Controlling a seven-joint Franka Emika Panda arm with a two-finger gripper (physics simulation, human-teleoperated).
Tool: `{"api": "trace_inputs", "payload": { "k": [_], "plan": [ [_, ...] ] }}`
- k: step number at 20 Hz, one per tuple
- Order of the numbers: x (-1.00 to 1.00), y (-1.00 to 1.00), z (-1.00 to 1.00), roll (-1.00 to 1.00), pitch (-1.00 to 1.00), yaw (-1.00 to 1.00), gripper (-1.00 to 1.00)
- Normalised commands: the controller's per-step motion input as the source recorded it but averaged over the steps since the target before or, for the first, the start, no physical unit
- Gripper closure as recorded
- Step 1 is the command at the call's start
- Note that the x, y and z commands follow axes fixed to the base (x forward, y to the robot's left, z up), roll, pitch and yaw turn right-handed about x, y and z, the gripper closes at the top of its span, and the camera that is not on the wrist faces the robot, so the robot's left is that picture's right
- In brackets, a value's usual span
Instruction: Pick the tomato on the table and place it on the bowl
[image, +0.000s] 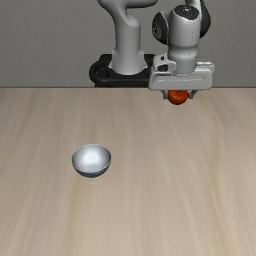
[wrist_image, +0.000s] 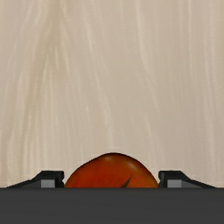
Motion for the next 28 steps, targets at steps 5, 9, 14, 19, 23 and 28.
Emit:
{"api": "trace_inputs", "payload": {
  "k": [5, 9, 14, 19, 23, 28],
  "plan": [
    [0.0, -1.0, 0.0, 0.0, 0.0, 0.0, 1.0],
    [0.0, -1.0, 0.0, 0.0, 0.0, 0.0, 1.0],
    [0.0, -1.0, 0.0, 0.0, 0.0, 0.0, 1.0],
    [0.0, -1.0, 0.0, 0.0, 0.0, 0.0, 1.0],
    [0.75, -0.25, 0.0, 0.0, 0.0, 0.0, 1.0],
    [1.0, 0.0, 0.0, 0.0, 0.0, 0.0, 1.0]
  ]
}}
